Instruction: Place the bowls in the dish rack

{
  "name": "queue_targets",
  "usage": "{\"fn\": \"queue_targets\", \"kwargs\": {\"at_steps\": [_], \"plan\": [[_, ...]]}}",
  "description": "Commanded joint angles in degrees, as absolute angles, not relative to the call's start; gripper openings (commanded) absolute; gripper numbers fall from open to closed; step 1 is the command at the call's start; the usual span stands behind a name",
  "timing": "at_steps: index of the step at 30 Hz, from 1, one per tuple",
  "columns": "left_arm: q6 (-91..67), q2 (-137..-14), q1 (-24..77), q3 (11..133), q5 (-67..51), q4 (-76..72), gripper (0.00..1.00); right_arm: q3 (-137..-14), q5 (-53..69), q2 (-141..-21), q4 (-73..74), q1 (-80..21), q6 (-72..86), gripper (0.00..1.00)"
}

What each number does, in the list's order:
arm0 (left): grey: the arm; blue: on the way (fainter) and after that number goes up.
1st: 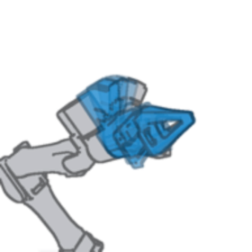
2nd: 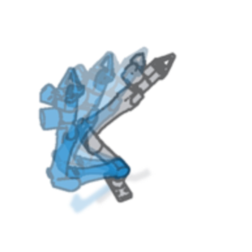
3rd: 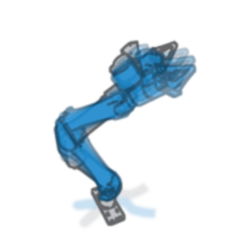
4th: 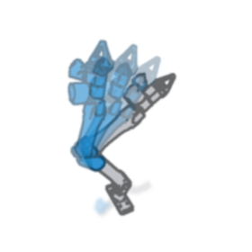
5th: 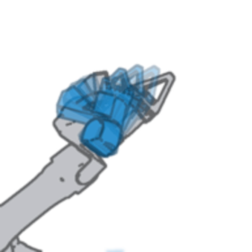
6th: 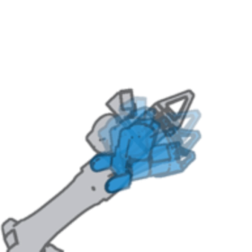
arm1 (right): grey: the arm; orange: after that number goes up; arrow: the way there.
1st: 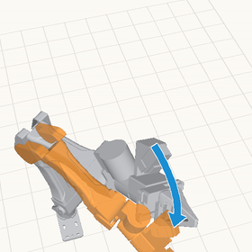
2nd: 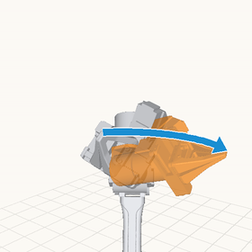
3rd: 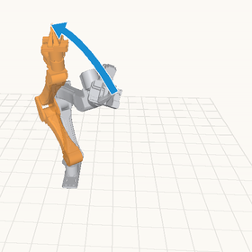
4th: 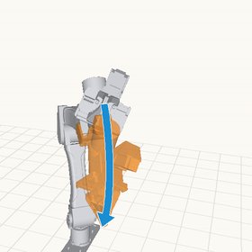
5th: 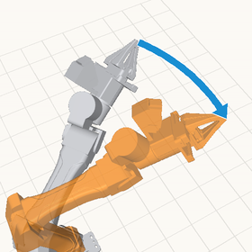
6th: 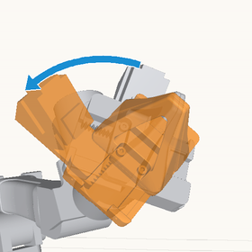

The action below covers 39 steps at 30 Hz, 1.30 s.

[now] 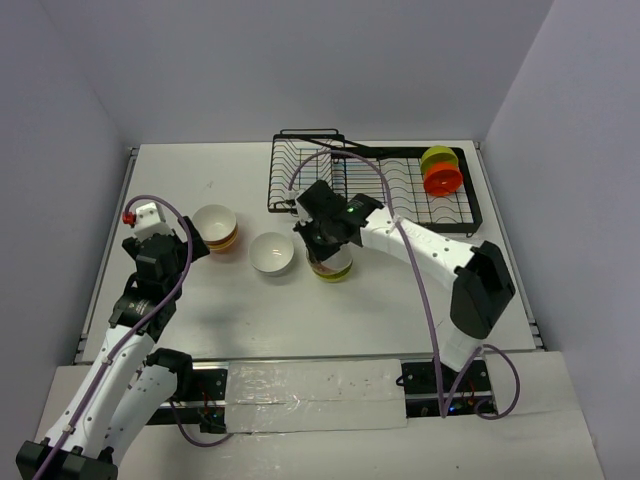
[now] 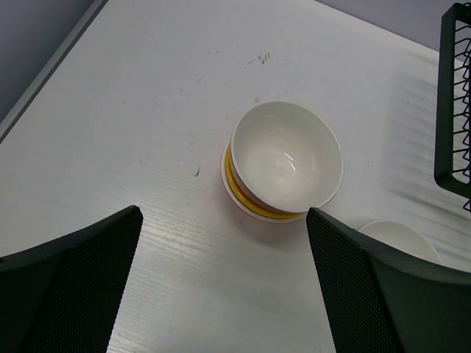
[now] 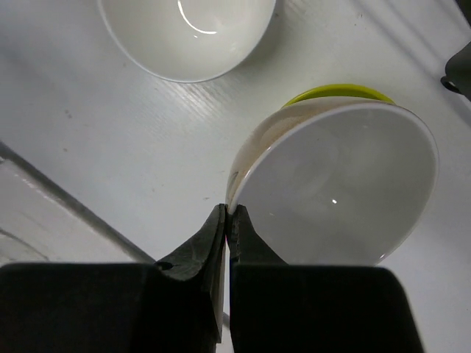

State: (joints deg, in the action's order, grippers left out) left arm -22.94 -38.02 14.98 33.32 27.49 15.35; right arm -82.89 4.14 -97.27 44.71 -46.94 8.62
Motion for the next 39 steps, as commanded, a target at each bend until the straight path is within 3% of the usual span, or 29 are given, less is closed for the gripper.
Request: {"fn": "queue_targets", "kwargs": {"at_steps": [1,10,15,24,30,39], "plan": [[-21.71,-37.62,15.12,33.22,27.77,13.18,0.99,-85.34,7.02,-90.45,43.42,-45.53,8.96,0.0],[-21.62,-37.44,15.12,33.22,27.69,13.27,0.99,-82.54,16.42,-78.42,40.09,-36.05,11.77,0.0],[-21.53,-36.65,15.12,33.05,27.42,12.75,0.99,-74.19,27.41,-70.95,31.83,-21.29,15.2,0.0],[-22.5,-37.35,15.12,34.54,26.54,10.91,0.99,-62.06,34.71,-68.29,7.67,-5.2,24.86,0.0],[-22.24,-38.06,15.12,34.81,28.56,7.83,0.99,-50.46,37.79,-68.9,-19.1,5.96,34.35,0.0],[-22.15,-37.26,15.12,31.99,29.09,2.38,0.99,-41.93,42.8,-79.0,-48.91,15.29,47.79,0.0]]}}
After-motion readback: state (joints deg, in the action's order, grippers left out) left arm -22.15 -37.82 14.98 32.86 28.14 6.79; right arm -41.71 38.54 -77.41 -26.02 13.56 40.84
